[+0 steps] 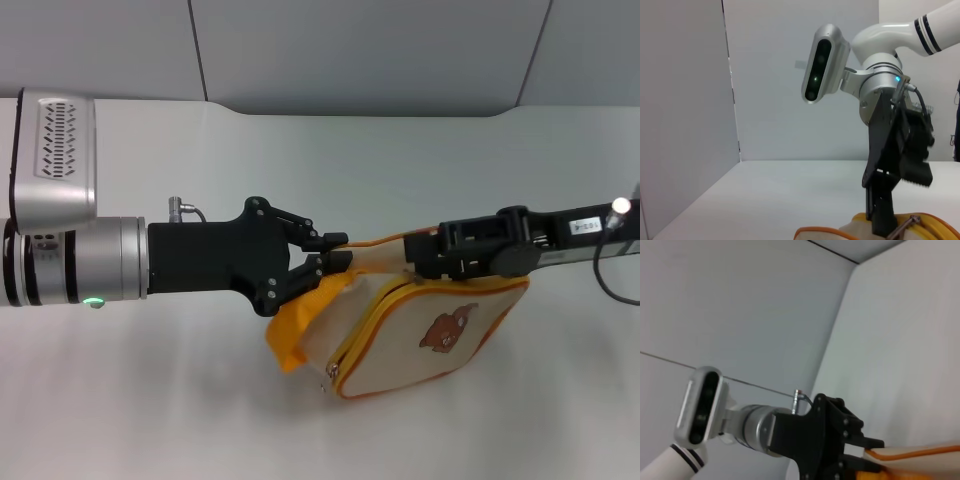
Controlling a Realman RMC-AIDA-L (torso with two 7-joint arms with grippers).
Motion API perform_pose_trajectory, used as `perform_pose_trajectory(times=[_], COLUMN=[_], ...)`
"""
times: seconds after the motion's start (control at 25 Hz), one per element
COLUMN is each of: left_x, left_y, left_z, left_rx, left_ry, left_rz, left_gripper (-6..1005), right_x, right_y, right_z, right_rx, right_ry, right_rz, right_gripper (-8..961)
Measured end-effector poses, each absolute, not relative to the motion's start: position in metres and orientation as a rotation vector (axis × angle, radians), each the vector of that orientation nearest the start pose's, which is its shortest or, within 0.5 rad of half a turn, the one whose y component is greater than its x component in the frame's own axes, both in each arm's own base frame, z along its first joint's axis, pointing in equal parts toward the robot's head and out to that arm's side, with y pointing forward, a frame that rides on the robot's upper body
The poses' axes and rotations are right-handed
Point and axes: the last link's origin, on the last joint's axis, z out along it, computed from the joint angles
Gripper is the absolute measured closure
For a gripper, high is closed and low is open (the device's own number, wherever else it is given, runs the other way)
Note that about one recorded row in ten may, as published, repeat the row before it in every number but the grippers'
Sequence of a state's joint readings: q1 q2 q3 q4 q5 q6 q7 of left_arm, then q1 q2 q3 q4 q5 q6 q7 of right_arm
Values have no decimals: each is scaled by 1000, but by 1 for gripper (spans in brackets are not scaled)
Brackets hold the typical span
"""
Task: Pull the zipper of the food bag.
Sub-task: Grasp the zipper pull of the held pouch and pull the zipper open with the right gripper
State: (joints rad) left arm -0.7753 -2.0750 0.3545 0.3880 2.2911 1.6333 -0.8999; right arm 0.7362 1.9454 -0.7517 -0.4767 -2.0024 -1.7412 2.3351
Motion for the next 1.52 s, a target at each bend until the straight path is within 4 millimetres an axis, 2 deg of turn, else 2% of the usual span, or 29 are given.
perform_pose_trajectory(times=[0.28,0.48,0.6,1.0,1.52], left_x=[-214,-215,-215,-214,-213], left_y=[346,346,346,347,349], left_z=[-33,-33,-33,-33,-33], left_rx=[-2852,-2850,-2850,-2850,-2846], left_ry=[-17,-17,-16,-14,-6], left_rz=[-798,-795,-796,-794,-784], left_gripper=[880,879,883,885,885], right_x=[213,208,208,197,200], right_y=[353,354,357,357,357], right_z=[15,9,7,4,3], right_rx=[-2663,-2684,-2665,-2719,-2717], right_ry=[1940,1941,1943,1927,1904], right_rz=[691,636,607,617,612], right_gripper=[230,459,500,506,660])
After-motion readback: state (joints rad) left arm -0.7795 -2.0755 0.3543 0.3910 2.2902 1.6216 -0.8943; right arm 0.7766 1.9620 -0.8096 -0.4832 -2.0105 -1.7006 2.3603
